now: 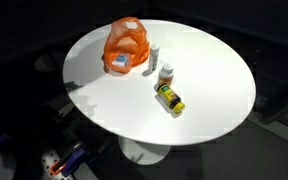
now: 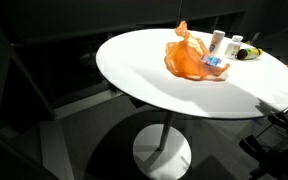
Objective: Move the medicine bottle from the plastic to the table
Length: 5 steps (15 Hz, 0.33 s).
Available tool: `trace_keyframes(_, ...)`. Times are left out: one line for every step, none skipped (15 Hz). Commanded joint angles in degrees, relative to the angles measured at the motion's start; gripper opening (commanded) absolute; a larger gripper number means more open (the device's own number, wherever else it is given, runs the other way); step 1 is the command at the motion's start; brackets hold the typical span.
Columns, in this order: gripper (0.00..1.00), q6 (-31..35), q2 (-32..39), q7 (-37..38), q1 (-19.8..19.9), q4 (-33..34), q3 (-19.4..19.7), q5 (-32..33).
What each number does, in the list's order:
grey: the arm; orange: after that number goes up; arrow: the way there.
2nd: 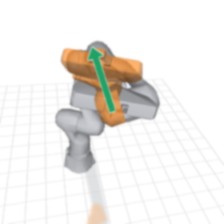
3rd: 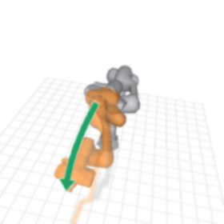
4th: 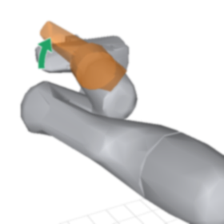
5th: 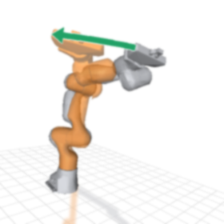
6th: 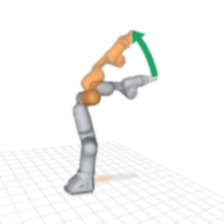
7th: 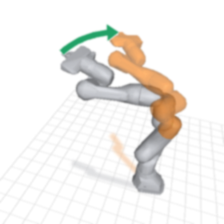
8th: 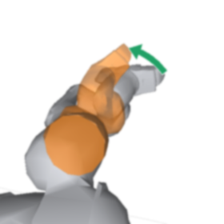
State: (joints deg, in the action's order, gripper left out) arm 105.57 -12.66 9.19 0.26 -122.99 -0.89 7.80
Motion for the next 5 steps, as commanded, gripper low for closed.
trace_keyframes(1.0, 0.63, -2.38, 0.89, 0.15, -1.41, -0.48, 0.04)
trace_keyframes(1.0, -0.21, -0.78, -0.85, 0.11, -0.95, -0.2, -0.42)
trace_keyframes(1.0, -0.2, -1.22, -0.17, 0.17, -0.26, -0.38, -0.05)
trace_keyframes(1.0, -0.2, -1.01, -0.24, 0.16, -0.47, -0.37, -0.05)
trace_keyframes(1.0, -0.2, -0.78, -0.24, 0.15, -0.7, -0.37, -0.05)
